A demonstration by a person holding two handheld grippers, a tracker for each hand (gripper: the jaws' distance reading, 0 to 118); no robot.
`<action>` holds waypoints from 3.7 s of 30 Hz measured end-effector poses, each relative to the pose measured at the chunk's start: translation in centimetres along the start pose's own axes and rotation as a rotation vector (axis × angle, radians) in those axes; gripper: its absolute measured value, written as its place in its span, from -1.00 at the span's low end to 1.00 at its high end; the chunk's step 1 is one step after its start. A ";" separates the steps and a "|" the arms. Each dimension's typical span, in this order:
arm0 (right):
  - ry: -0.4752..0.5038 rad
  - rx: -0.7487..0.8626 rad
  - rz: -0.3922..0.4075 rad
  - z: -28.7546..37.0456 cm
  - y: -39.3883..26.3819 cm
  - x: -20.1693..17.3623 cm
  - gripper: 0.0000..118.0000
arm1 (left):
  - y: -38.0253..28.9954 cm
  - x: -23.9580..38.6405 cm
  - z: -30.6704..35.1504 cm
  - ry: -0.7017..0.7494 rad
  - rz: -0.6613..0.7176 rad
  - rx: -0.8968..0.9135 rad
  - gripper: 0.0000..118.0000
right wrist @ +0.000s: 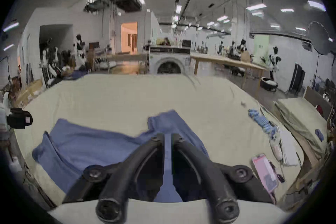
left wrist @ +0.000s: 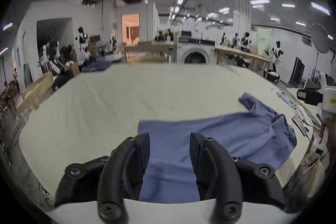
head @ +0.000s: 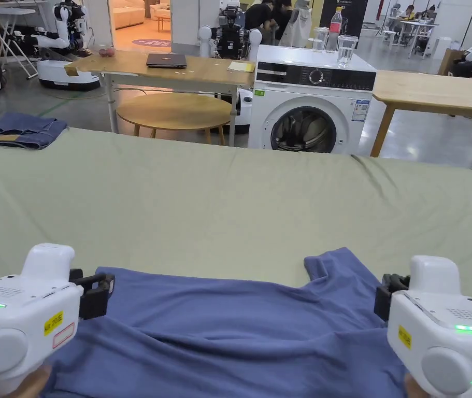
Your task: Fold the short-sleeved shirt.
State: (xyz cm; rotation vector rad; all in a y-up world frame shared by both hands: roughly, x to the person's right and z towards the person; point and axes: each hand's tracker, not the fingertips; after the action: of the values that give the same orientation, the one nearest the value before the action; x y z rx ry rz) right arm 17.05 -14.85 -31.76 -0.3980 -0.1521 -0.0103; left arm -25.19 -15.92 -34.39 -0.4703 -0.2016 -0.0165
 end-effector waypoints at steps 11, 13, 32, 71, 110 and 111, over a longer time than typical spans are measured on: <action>0.069 0.048 0.040 -2.4 -0.5 -5.0 -1.00 | 2.7 0.6 -3.2 0.079 -0.021 0.066 -1.00; 0.084 0.031 0.034 -2.9 -0.6 -5.1 -1.00 | 3.7 -0.7 -4.9 0.070 -0.008 0.020 -1.00; 0.045 -0.139 0.053 -7.2 -2.1 -0.9 -1.00 | 5.2 -10.5 -24.3 0.001 0.182 -0.683 0.00; 0.037 -0.773 -0.012 -30.6 1.4 10.0 -0.04 | 4.4 -9.2 -18.4 -0.033 0.061 -0.463 -1.00; 0.073 -0.456 0.109 -0.8 -0.8 11.3 -1.00 | 1.3 -11.1 -3.0 -0.119 0.045 -0.372 -1.00; 0.068 -0.475 0.113 -0.4 -1.7 11.4 -1.00 | 0.5 -10.6 -2.7 -0.126 0.043 -0.382 -1.00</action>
State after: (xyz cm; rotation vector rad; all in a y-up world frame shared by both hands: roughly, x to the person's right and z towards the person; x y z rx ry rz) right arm 28.27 -16.31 -29.75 -0.8790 -0.0576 0.0523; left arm -35.04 -17.02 -39.02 -0.8573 -0.3137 0.0168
